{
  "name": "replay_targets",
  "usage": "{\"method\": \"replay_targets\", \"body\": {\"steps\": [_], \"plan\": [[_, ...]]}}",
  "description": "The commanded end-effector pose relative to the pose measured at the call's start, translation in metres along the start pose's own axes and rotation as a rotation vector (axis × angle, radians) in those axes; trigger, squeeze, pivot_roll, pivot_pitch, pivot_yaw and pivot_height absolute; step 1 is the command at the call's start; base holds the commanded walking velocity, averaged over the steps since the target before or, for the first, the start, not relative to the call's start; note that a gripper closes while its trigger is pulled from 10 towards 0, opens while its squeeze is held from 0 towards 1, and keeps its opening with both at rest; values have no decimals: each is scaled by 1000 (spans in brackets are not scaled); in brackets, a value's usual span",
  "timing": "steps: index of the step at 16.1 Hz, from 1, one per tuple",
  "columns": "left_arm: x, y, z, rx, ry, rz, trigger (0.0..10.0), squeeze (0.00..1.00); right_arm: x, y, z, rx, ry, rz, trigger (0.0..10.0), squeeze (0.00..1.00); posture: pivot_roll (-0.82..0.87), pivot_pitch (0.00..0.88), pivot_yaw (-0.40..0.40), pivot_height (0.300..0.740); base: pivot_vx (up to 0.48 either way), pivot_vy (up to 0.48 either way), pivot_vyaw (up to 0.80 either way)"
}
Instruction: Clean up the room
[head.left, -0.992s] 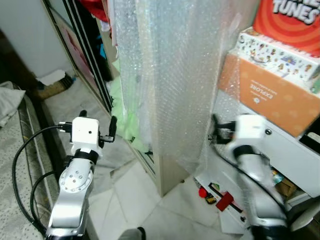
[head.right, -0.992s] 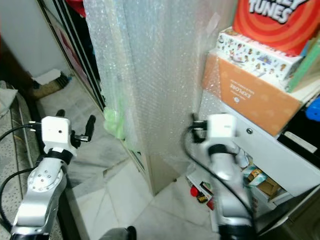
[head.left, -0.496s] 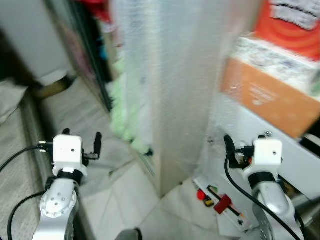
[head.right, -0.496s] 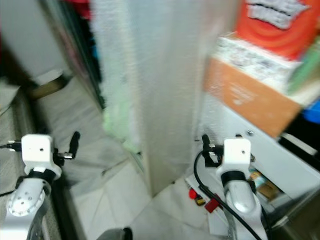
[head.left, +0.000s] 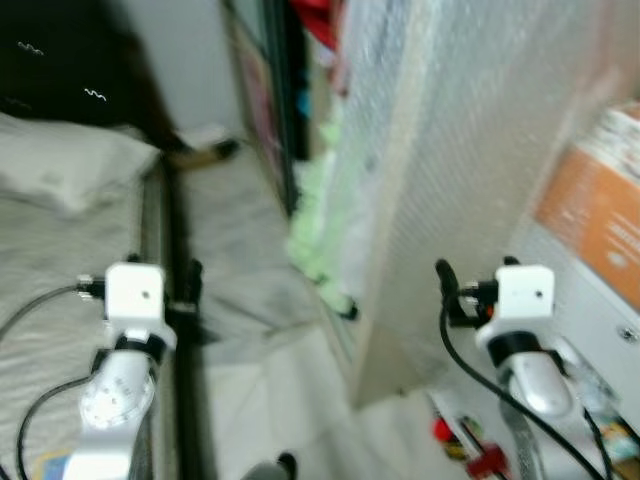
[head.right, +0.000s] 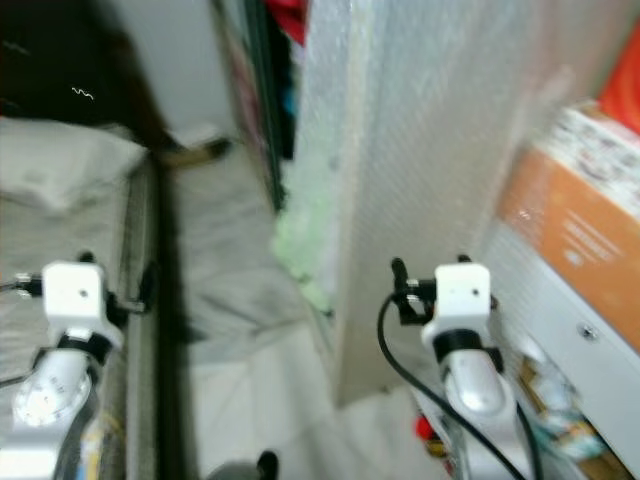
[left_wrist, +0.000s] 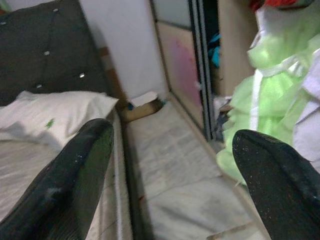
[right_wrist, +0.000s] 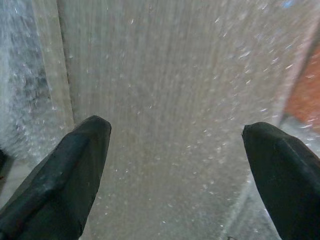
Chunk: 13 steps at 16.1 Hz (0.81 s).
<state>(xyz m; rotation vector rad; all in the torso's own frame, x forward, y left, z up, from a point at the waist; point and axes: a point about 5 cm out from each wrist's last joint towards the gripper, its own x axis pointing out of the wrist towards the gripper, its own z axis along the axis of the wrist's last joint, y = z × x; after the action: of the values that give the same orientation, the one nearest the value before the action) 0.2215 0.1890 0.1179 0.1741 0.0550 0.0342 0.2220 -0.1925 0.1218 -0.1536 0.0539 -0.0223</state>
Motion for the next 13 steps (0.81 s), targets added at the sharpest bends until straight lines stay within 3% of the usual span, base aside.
{"method": "replay_targets", "body": {"steps": [1,13], "plan": [[2,2,5,16,-17,-5,10000,0,0,0,3,5,-14,3,10000,0,-20,0,17,740,0,0,800],[6,0,4,17,-18,-9,10000,0,2,-2,2,-3,-13,16,10000,0,-21,0,14,740,0,0,800]]}}
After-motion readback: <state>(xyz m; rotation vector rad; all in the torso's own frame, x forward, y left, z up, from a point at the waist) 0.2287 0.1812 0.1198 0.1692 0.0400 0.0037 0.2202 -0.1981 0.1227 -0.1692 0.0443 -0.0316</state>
